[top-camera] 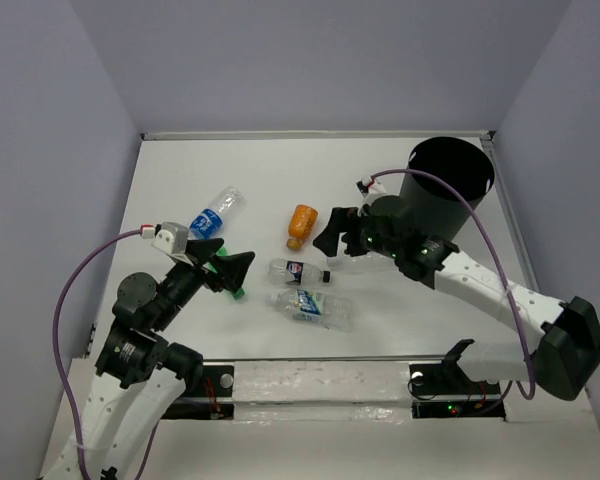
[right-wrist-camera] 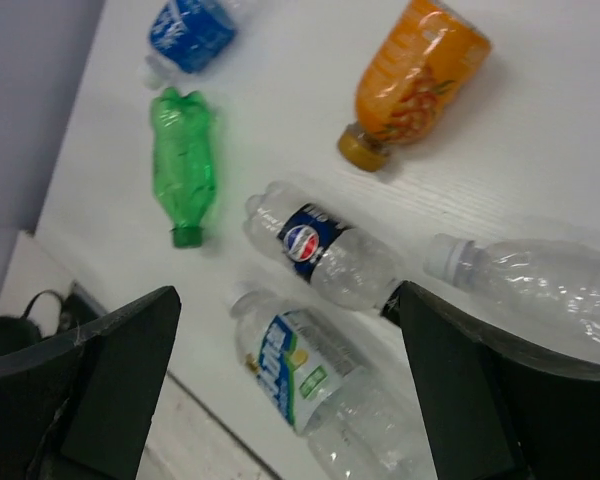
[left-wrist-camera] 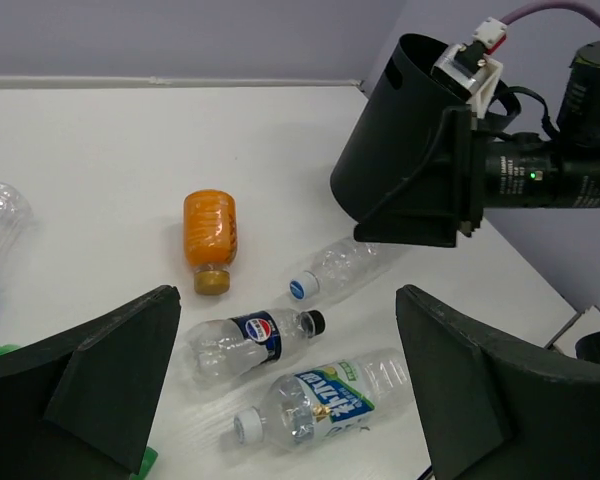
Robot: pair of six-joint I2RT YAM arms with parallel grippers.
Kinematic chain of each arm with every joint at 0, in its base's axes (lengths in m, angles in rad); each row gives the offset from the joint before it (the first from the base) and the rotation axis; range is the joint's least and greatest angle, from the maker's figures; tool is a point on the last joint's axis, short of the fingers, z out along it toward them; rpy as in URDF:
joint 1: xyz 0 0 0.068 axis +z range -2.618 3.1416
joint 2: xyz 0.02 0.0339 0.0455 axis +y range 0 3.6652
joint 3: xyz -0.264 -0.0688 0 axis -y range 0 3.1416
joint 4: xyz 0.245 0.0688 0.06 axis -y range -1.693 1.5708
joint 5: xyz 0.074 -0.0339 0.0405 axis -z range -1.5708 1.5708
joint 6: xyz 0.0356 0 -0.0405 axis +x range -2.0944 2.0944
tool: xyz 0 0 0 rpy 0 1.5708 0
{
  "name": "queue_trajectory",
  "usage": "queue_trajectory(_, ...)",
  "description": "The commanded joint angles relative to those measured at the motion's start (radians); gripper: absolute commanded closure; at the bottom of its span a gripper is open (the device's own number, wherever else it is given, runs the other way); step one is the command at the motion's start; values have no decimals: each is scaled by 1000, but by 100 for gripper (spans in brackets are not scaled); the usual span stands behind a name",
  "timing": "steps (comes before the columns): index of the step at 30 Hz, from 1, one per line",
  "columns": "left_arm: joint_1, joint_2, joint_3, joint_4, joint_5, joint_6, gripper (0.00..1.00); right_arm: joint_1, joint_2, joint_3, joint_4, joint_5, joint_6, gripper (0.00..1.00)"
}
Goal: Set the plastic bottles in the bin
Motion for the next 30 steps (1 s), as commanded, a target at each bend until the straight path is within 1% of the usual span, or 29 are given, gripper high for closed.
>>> queue_trajectory(1,4,-23,42,10,-5,17,1,10,122,125,88,298,-31,4)
queue_trajectory(3,4,-31,40,4,-12,17,1,10,176,154,90,348,-29,3)
queue_trajectory(4,4,-34,37,5,-15,13,1,10,231,168,90,358,-31,3)
queue_trajectory(8,2,-45,30,7,-20,8,1,10,361,242,85,384,-23,0)
queue_trajectory(10,-2,-46,28,4,-45,-1,1,-2,424,283,72,387,-14,0)
queue_trajectory(14,-9,-43,25,-7,-74,-12,1,-24,490,319,59,390,17,0)
queue_trajectory(15,-10,-43,25,-7,-78,-12,1,-33,491,323,58,381,23,0)
queue_trajectory(20,-10,-37,25,-9,-80,-15,1,-33,607,395,61,301,49,0)
queue_trajectory(21,-12,-34,23,-7,-75,-13,1,-33,644,406,84,266,55,0)
queue_trajectory(25,-12,-36,23,-2,-63,-12,1,-63,717,466,108,208,90,0)
queue_trajectory(28,-10,-36,22,-4,-66,-12,1,-73,792,524,115,188,104,0)
queue_trajectory(30,-12,-34,22,-4,-68,-13,1,-73,820,533,115,188,109,0)
